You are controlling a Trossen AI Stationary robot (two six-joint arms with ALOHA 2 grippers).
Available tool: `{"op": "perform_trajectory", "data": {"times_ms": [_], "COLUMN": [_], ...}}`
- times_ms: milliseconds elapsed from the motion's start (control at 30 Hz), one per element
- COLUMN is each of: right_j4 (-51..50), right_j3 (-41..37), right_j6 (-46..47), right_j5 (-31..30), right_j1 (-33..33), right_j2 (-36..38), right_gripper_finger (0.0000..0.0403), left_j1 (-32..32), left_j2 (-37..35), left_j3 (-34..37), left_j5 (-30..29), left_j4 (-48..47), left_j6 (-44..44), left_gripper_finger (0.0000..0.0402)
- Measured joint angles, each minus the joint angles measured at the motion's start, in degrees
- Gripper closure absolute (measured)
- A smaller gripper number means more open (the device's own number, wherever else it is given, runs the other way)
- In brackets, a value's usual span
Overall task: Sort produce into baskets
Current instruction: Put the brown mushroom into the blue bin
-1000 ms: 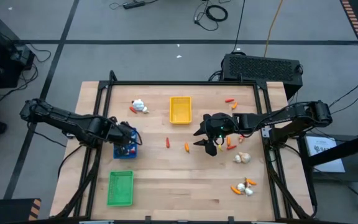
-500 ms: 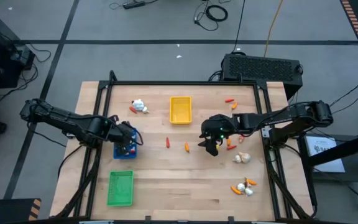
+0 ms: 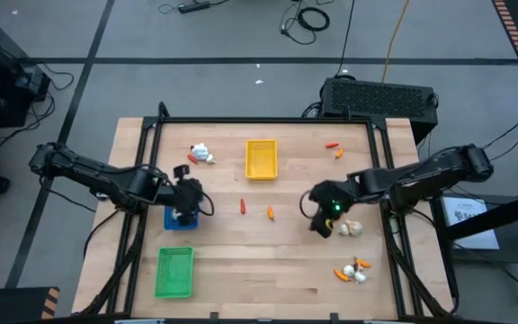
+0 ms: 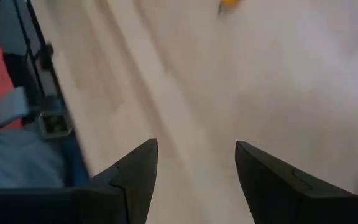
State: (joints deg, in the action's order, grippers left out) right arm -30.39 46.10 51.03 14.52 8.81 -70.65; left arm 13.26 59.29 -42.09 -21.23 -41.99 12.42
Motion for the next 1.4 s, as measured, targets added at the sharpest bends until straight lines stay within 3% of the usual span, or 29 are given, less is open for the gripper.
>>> {"op": "perform_trajectory", "data": {"times_ms": [133, 300, 467, 567, 833, 1067, 1400], "right_j4": [-10.2, -22.9, -31.5, -28.5, -22.2, -21.9, -15.6], "right_j3": [5.8, 11.8, 10.1, 7.4, 4.2, 4.2, 4.1], "right_j6": [13.5, 34.4, 53.7, 59.6, 64.0, 61.1, 61.6], "right_j5": [0.8, 0.2, 1.4, 2.0, 1.7, 1.5, -2.0], "right_j1": [7.2, 17.1, 26.8, 30.4, 34.5, 35.5, 35.9], "right_j2": [0.0, -0.1, -0.7, -1.4, -7.8, -14.8, -17.6], "right_gripper_finger": [0.0197, 0.0197, 0.0197, 0.0197, 0.0197, 0.0197, 0.0197], "left_j1": [-0.1, -0.2, -0.3, -0.4, -0.4, -0.4, -0.5], "left_j2": [0.1, 0.8, 3.5, 6.1, 10.9, 10.9, 10.9], "left_j3": [1.9, 2.0, 2.0, 2.0, 2.0, 2.0, 2.0], "left_j5": [-1.7, -3.1, 0.0, 0.0, -3.4, -3.3, -3.2], "left_j4": [11.4, 20.6, 24.0, 23.6, 28.9, 37.6, 38.7], "left_j6": [-11.2, -18.7, -22.1, -22.7, -25.7, -29.3, -29.7], "left_gripper_finger": [0.0259, 0.0259, 0.0248, 0.0225, 0.0170, 0.0166, 0.0166]}}
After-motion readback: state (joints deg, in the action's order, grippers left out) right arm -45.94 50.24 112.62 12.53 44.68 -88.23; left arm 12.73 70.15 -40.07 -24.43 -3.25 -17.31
